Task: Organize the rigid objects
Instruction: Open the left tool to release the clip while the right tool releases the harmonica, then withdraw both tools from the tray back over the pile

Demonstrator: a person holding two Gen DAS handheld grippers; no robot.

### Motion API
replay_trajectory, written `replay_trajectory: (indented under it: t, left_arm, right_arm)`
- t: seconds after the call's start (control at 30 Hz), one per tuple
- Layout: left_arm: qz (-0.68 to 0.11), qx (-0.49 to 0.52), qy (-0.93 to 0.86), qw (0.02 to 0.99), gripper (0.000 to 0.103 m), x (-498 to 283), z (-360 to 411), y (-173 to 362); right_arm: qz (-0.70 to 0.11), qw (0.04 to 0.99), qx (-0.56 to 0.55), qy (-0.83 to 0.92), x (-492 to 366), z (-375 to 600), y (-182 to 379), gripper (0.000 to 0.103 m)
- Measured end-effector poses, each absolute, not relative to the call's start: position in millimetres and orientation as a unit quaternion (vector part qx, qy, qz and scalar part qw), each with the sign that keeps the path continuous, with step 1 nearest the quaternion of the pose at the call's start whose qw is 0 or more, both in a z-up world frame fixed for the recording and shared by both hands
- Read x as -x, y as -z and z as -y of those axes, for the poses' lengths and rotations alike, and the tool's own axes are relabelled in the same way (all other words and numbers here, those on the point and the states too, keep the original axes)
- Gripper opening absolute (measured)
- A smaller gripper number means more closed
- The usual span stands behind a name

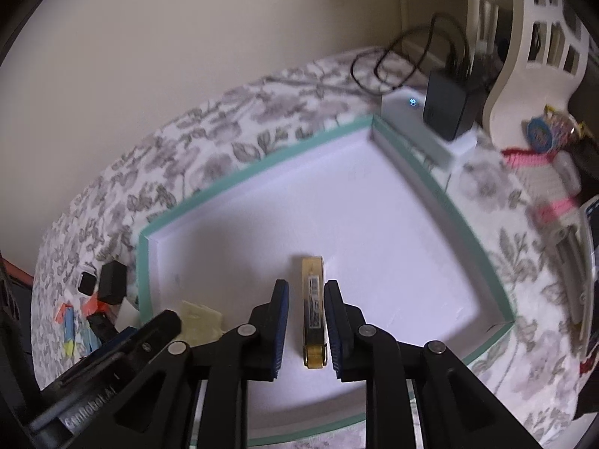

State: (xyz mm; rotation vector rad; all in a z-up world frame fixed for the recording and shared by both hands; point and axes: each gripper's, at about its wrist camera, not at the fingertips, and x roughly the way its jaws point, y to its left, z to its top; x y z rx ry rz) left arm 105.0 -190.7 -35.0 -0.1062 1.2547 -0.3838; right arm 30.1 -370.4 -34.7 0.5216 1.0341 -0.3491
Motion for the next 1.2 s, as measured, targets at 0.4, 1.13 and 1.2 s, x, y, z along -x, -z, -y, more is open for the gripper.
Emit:
replay_trajectory:
  t: [0.4,1.13,1.2]
  left_arm:
    - [-0.554,0.076,0.125,0.82,0.081,-116,154,16]
    - [-0.536,0.066,0.04,0.841,0.099,-127,116,31]
    - [-0.537,0.076,0.033,0.839,0.099,-129,109,31]
  right_arm:
    - [-0.474,0.84,-0.216,0.153,-32,355,26,0.066]
    - [-0.476,0.848,-0.197,0.125,-39,339,38,0.103]
    - [-0.471,0.85,-0.202,0.123,-38,339,38,0.103]
